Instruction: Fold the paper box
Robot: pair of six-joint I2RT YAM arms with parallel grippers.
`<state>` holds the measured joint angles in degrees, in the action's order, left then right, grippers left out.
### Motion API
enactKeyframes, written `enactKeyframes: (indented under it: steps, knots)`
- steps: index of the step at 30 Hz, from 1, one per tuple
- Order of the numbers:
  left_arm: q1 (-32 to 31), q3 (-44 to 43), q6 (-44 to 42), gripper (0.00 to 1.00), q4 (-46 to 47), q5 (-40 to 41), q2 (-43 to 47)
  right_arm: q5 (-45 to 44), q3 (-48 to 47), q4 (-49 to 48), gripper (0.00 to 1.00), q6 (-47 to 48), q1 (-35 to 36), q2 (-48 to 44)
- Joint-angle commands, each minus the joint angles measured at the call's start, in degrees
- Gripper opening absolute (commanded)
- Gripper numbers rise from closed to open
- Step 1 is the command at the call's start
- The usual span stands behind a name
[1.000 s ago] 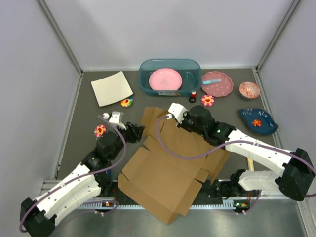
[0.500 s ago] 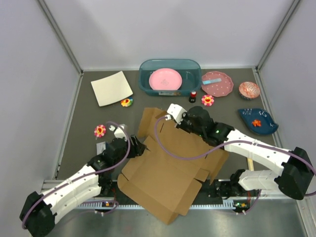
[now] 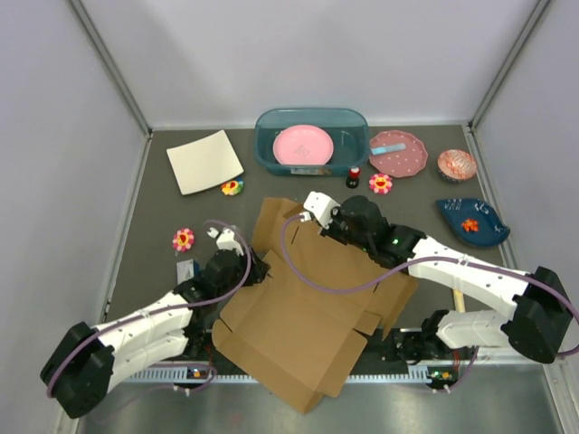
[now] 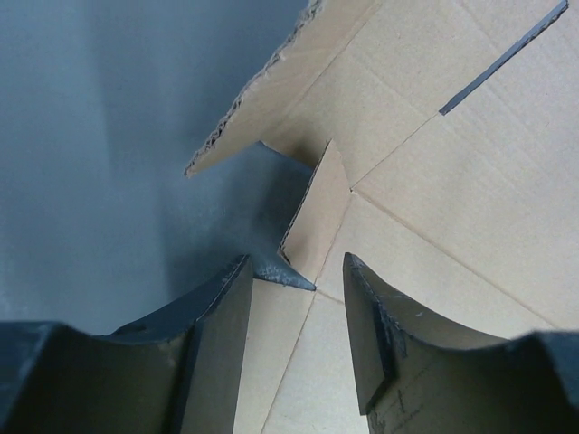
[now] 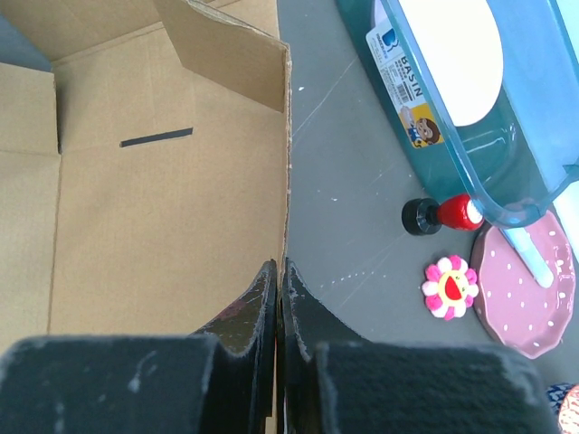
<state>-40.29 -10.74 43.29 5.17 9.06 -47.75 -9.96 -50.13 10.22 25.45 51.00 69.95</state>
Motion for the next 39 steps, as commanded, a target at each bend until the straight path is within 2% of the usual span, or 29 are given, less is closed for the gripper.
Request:
enactKeyframes:
  steps: [1, 7, 10, 18, 20, 24, 29, 31, 35, 36, 38, 39]
  knots:
    - [-0.2, -2.3, -1.7, 0.46, 7.0, 0.5, -3.7, -0.3, -0.7, -1.4, 0.0, -0.4, 1.4, 0.4]
    - [-0.2, -2.4, -2.4, 0.33, 10.9, -1.0, -6.9, -0.7, -0.9, -1.3, 0.0, -0.1, 1.6, 0.4]
    - [-0.4, -2.8, -3.4, 0.23, 11.5, -1.5, -7.7, -0.7, -1.0, -1.2, 0.0, -0.2, 1.7, 0.7]
    - [-3.7, -1.7, -10.0, 0.0, 17.5, -1.7, -5.6, -1.1, -1.4, -0.8, 0.0, -0.1, 2.2, 1.4]
    - [-5.5, -1.6, -13.6, 0.0, 18.9, -0.7, -5.8, -1.2, -1.5, -0.6, 0.0, -0.1, 2.2, 1.5]
    - [-12.9, -1.7, -20.2, 0.0, 19.5, 5.4, -7.6, -1.4, -1.6, -0.3, 0.0, 0.0, 2.3, 1.4]
    - [-21.0, -2.2, -27.3, 0.0, 19.9, 15.9, -13.2, -1.4, -1.7, 0.2, 0.0, 0.5, 2.5, 1.1]
    - [-23.9, -2.5, -27.7, 0.03, 20.2, 18.6, -15.5, -1.4, -1.6, 0.3, 0.0, 0.7, 2.7, 1.0]
    - [-26.0, -4.5, -25.5, 0.18, 18.7, 23.5, -17.5, -1.9, -1.5, 0.7, 0.0, 0.8, 3.1, 0.6]
    - [-26.1, -4.8, -24.9, 0.26, 18.0, 23.9, -17.2, -2.1, -1.5, 0.8, 0.0, 0.8, 3.1, 0.6]
    - [-26.1, -6.5, -23.6, 0.35, 14.8, 24.5, -15.2, -2.7, -1.5, 0.9, 0.0, 1.3, 3.2, 0.0]
    - [-26.2, -7.2, -23.2, 0.5, 13.5, 24.5, -13.4, -2.8, -1.4, 1.0, 0.0, 1.4, 3.3, -0.3]
